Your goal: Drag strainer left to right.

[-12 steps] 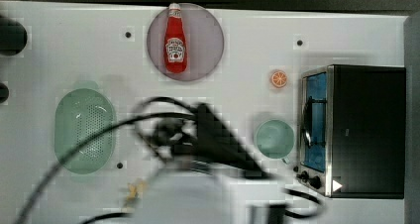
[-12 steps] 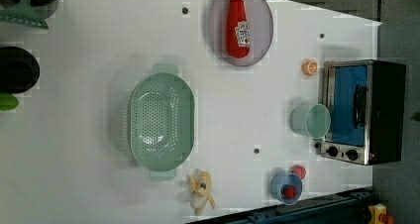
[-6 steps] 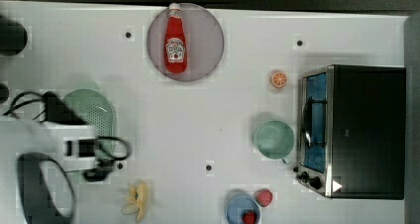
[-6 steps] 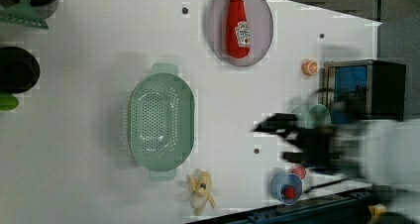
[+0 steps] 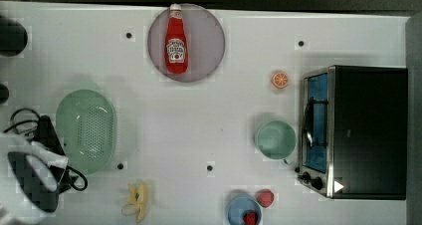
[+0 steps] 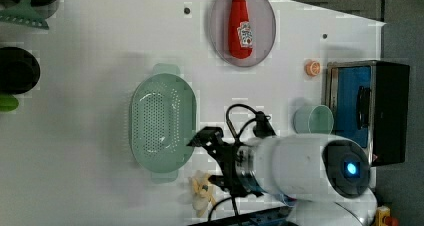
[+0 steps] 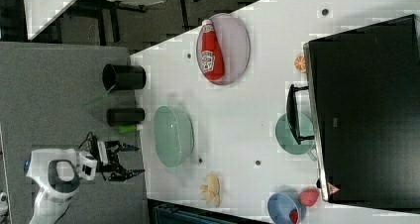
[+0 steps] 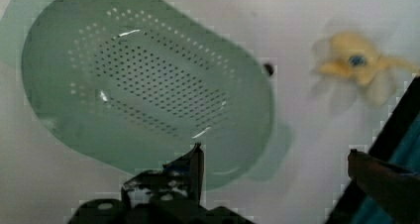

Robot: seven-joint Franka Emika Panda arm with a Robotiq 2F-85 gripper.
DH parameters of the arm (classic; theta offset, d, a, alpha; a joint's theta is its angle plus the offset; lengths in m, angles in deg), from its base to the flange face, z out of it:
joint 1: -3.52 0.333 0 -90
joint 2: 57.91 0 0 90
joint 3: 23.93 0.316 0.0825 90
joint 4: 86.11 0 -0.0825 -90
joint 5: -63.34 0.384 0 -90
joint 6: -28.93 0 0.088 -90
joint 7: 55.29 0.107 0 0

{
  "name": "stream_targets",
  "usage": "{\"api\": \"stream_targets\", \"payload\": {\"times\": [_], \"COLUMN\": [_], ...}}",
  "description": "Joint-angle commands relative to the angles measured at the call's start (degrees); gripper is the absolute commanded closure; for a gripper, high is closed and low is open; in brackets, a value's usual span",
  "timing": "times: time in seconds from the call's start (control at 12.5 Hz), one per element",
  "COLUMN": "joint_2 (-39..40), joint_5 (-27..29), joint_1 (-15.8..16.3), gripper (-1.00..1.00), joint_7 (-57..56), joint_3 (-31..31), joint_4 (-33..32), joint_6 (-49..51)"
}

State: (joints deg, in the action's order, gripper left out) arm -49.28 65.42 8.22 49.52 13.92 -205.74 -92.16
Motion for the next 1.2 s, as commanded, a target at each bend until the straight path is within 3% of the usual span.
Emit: {"api": "stream_targets", "payload": {"times": [0.08, 0.56, 1.2], "joint_2": [5.28, 18.08, 22.25], "joint_5": [-2.66, -8.24, -11.58], "joint_1": [-2.05, -1.92, -0.36], "gripper": [-1.0, -1.0, -1.0], "joint_7": [18.31, 20.33, 20.3], "joint_3": [-2.32, -3.58, -9.34], "joint_4": [0.02, -1.66, -6.34], "joint_6": [-5.53, -19.14, -29.76]}}
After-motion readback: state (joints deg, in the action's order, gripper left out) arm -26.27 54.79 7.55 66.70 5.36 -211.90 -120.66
